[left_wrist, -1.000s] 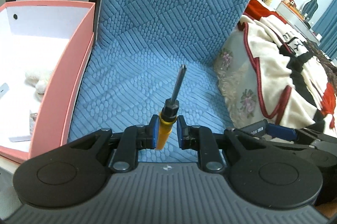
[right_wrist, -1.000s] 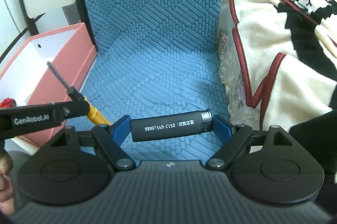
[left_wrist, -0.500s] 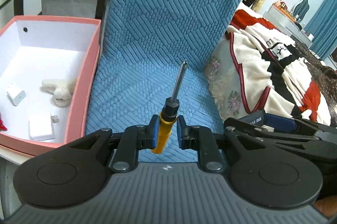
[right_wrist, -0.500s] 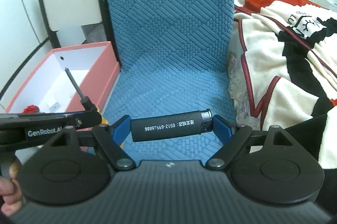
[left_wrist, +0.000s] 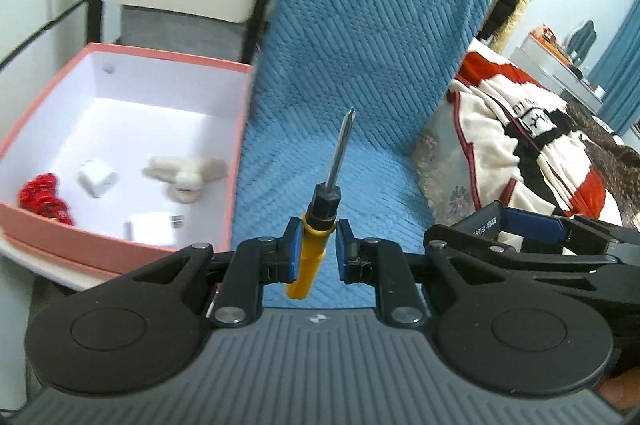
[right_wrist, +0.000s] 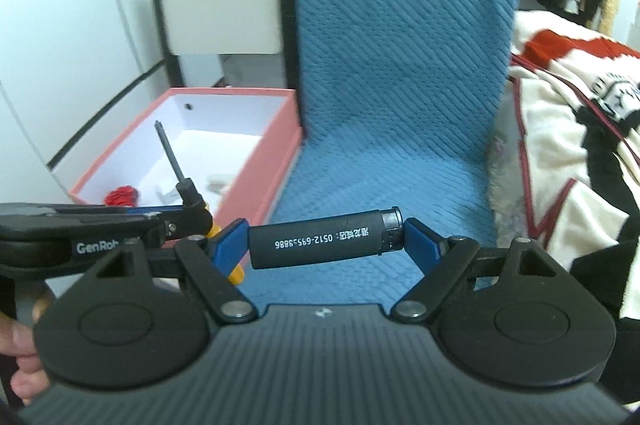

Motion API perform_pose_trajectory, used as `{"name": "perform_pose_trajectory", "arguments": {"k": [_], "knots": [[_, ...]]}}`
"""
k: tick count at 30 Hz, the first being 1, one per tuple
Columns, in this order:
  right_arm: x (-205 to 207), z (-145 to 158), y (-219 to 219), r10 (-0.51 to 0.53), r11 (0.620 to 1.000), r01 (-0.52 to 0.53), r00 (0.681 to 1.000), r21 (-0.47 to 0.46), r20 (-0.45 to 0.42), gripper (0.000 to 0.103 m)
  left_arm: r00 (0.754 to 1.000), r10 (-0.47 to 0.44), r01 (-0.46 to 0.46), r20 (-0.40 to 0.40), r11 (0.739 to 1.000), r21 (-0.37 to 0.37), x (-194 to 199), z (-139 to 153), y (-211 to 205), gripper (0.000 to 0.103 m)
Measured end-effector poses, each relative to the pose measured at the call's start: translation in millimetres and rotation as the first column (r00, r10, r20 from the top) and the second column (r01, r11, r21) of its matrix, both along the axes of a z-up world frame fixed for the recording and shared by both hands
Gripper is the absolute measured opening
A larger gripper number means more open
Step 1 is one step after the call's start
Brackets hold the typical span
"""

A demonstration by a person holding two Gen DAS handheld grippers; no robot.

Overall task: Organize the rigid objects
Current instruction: 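Carry the screwdriver and black cylinder over the pink box with both tools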

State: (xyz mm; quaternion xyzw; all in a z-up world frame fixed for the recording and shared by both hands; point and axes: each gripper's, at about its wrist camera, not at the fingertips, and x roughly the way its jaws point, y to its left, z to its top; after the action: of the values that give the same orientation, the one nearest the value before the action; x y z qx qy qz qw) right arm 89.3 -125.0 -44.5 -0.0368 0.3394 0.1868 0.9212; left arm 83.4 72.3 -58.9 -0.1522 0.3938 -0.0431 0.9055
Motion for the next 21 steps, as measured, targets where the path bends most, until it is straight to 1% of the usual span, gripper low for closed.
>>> {"name": "perform_pose_trajectory", "arguments": {"k": [7,14,21], "knots": [[-23.3,11.5,34.8,0.084,0.996,-0.084,0.996,0.019,0.003,0.086,0.998,0.068,-0.068,0.013,0.998,0.013,-33.6,11.7,41.0,0.021],[-35.3,16.4,70.3,0.164,0.986,-0.164,0.986,0.004,0.006,0.086,0.990,0.139,-0.139,0.013,0.990,0.010,-61.2,19.2,77.9,0.021],[-28.3,13.8,100.0,0.195,0.981,-0.195,0.981,-0.004,0.000,0.086,0.982,0.187,-0.187,0.003,0.982,0.005,-63.8,18.0,111.2,0.020]]}}
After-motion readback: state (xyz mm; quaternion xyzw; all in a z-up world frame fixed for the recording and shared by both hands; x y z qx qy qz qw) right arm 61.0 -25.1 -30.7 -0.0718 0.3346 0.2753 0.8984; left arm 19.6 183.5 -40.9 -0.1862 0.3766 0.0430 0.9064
